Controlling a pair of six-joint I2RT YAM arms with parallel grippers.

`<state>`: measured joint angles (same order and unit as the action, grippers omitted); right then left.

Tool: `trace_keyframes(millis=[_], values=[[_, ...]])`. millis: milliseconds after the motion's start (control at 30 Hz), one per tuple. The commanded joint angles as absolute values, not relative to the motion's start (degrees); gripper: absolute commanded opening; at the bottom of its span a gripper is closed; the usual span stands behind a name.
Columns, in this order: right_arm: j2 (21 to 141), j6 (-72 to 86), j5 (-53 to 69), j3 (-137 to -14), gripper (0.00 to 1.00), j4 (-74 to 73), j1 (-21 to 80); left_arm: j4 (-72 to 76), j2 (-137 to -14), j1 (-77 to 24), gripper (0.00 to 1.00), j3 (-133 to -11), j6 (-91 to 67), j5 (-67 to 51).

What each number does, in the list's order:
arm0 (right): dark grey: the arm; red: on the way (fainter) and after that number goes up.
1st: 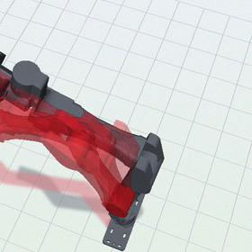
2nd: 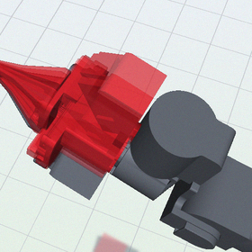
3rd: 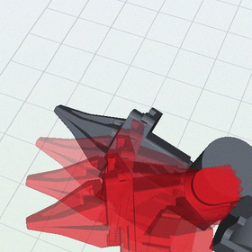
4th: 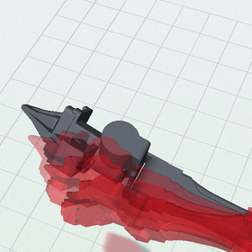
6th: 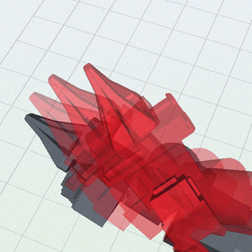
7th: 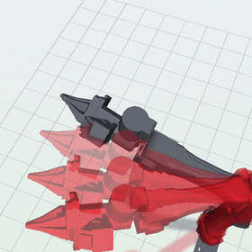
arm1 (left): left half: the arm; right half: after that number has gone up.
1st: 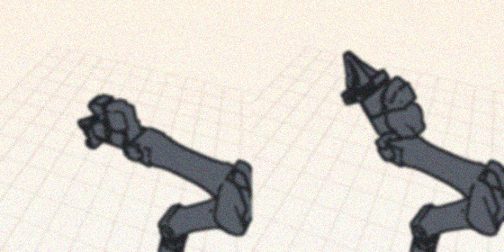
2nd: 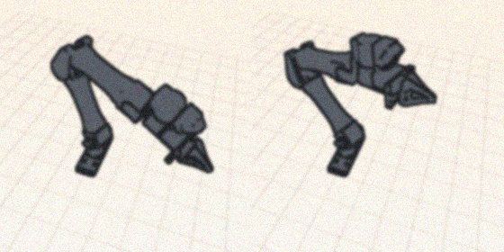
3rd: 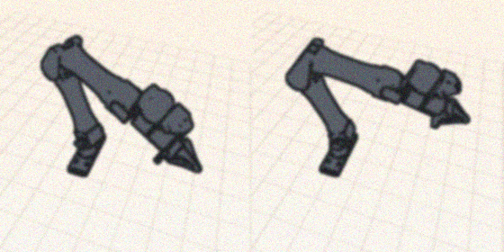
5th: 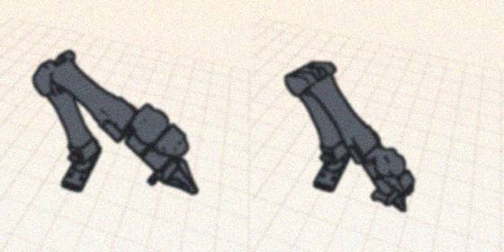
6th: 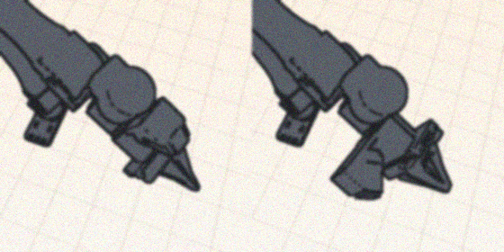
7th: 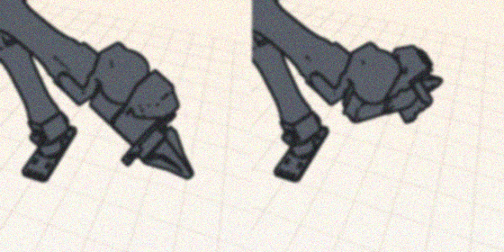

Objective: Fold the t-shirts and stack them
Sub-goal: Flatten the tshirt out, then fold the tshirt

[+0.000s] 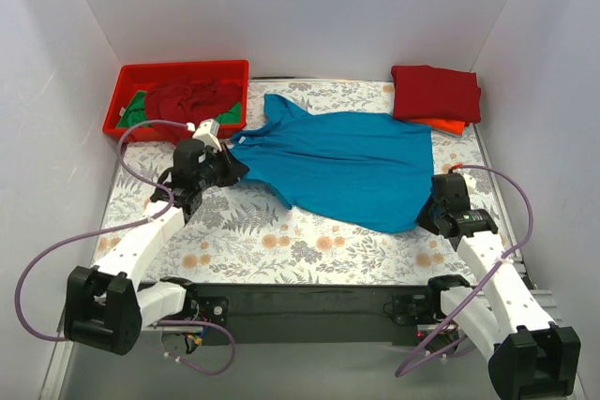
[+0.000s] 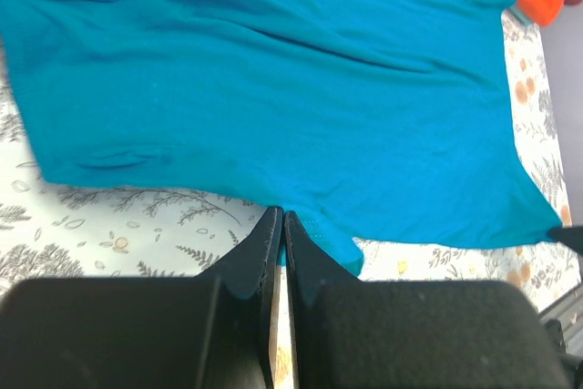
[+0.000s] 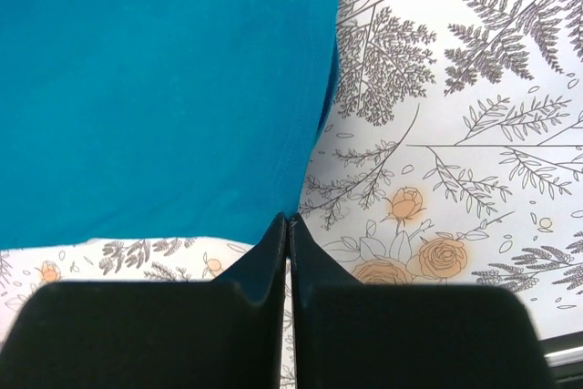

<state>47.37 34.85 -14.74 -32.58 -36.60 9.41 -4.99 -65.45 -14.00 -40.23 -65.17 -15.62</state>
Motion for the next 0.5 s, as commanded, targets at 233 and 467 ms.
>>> trace_keyframes(millis=[233,467], values=[[40.96,29.27,-10.11,-38.67,0.01,-40.43,10.02,-16.94,-47.74,-15.38,0.00,-38.67,-70.92,-5.63],[35.16,28.74,-8.79,-42.18,0.01,-44.37,10.11,-22.49,-38.94,-16.08,0.00,-37.88,-73.47,-5.01]])
